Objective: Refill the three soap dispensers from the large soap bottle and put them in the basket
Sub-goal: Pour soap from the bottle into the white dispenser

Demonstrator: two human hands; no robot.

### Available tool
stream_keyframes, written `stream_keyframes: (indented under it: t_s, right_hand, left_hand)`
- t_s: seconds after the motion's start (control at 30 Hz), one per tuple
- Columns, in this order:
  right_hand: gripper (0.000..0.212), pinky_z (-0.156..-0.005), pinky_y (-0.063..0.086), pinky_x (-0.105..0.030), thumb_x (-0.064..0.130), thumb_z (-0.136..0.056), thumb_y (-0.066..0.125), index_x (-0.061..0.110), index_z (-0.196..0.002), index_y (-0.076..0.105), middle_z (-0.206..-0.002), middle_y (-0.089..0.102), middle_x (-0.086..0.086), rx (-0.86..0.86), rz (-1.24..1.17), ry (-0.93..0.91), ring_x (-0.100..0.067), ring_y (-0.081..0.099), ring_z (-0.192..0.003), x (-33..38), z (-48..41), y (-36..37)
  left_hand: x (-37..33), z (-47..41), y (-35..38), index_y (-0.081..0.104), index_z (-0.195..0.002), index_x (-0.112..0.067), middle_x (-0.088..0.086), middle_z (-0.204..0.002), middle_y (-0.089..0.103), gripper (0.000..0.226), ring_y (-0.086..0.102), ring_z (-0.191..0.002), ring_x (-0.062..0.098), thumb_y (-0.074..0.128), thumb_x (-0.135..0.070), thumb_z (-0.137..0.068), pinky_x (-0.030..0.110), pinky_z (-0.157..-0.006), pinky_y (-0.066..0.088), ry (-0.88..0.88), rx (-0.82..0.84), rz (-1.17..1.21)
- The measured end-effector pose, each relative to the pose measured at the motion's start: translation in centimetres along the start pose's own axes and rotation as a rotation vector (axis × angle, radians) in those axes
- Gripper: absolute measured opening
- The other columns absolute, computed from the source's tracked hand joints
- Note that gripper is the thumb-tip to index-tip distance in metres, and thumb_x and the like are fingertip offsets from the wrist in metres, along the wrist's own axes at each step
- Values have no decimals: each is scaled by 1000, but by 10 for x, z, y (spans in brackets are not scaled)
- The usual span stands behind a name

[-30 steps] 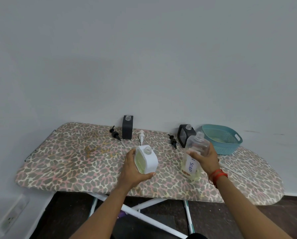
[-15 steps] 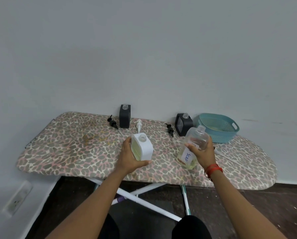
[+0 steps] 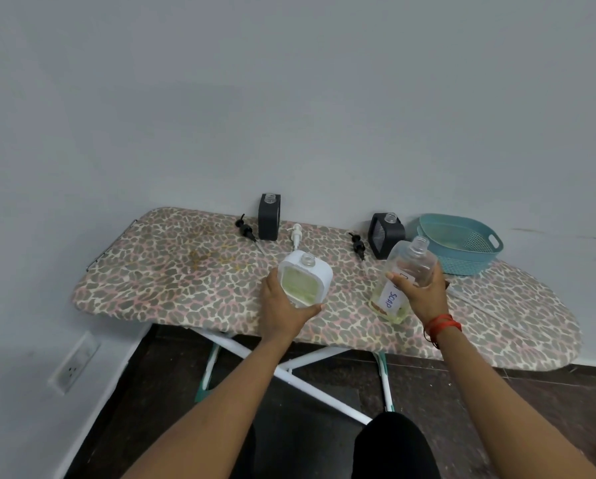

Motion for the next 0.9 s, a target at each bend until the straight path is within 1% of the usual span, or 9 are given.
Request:
stream_keyframes:
  t_s: [0.1,0.17,0.27,0.37,0.43,0.5,0.6,0.77,0.9]
  right_hand:
    - [72,-88,58,-41,26,-67,89,34,-127,49,-128,62,-3,1,3,-4,-20,64,-115,-1,2,1]
    - [69,-88,58,-41,20,-70,88,34,-126,50,-129,62,-3,2,-1,-3,-19,63,-116,-1,3,1]
    - [65,-90,57,-43,14,-74,86,33,-125,51,-128,62,-3,1,-14,-2,-19,63,-116,-1,3,1]
    - [62,-91,57,-44,15,-73,86,42,-118,52,-128,63,-2,-6,-6,-6,-17,63,-116,-1,4,0]
    - [62,-91,57,-45,19,-72,87,47,-114,52,-127,63,-1,-8,-5,-5,-18,63,-116,1,5,1]
    - [62,-92,56,-47,19,-72,87,46,-115,52,-127,63,0,-8,-6,-1,-18,63,-116,2,6,1]
    - [62,-93,56,-47,17,-73,86,42,-119,52,-128,63,0,-6,-5,-4,-18,63,-115,3,6,1]
    - [65,-93,56,-45,13,-74,85,32,-126,50,-127,62,0,-10,-15,-7,-15,64,-113,5,9,2]
    - [72,-92,57,-46,17,-73,87,25,-133,48,-128,62,0,-14,-26,7,-15,64,-113,3,11,2]
  left_hand:
    - [-4,5,6,27,-151,-11,9,-143,41,124,42,-131,27,96,-47,-54,39,-103,42,-33,-52,-18]
    - [-2,-1,11,25,-153,-12,8,-146,40,126,41,-134,27,97,-41,-54,40,-105,42,-51,3,-2]
    - [-1,-21,13,26,-158,-21,1,-150,45,125,45,-136,23,96,-32,-56,39,-108,43,-48,254,37]
    - [-2,-40,14,20,-162,-29,-2,-151,48,120,49,-136,21,92,-20,-65,35,-108,44,-32,531,9]
    - [-3,-42,17,23,-159,-35,2,-149,52,113,52,-135,25,86,-9,-68,38,-105,49,-54,606,76]
    - [-2,-35,22,29,-153,-40,4,-144,58,106,57,-130,23,77,-4,-67,38,-98,54,-76,558,164]
    - [-5,-9,28,33,-157,-30,-4,-141,57,96,57,-121,12,79,-6,-77,29,-94,53,-92,344,214]
    - [-17,20,36,49,-146,-26,-3,-129,65,82,64,-114,19,85,-42,-74,43,-89,59,-43,4,175]
    - [-30,13,38,55,-143,-19,4,-128,68,67,64,-114,23,83,-25,-82,45,-94,57,-43,-47,168]
Point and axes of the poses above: each hand's wrist, its own z-axis away from the middle knuckle, its own y-axis out of the palm, x = y × z, the point moved 6 cm from there along -z, towards the middle knuckle
